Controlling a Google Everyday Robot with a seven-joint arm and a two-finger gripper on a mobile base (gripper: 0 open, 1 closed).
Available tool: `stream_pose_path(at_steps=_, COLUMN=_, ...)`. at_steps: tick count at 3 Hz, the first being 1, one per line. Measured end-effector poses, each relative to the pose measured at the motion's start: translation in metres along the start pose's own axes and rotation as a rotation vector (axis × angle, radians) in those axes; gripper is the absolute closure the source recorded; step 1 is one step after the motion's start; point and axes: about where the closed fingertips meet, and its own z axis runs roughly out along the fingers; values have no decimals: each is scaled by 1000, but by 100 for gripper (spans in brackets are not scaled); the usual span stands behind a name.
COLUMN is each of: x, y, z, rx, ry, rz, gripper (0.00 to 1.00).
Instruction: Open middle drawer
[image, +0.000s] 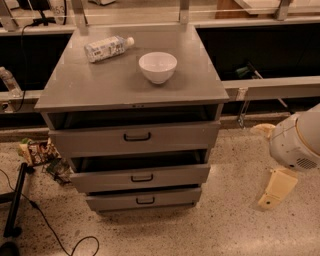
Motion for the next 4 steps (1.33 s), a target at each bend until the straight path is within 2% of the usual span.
stream_pose_path(at_steps=1, x=-5, y=1, z=30, rx=-13, ry=-39, rz=-40, gripper=0)
stream_pose_path(at_steps=2, x=-20, y=9, z=106, rx=-50, ry=-167, rz=-149, gripper=0)
stream_pose_path(at_steps=3, x=-39, y=14, z=172, rx=-55, ry=-257, rz=-262, gripper=0)
stream_pose_path(at_steps=4, x=-41, y=15, z=176, rx=-62, ry=-252, rz=-265, gripper=0)
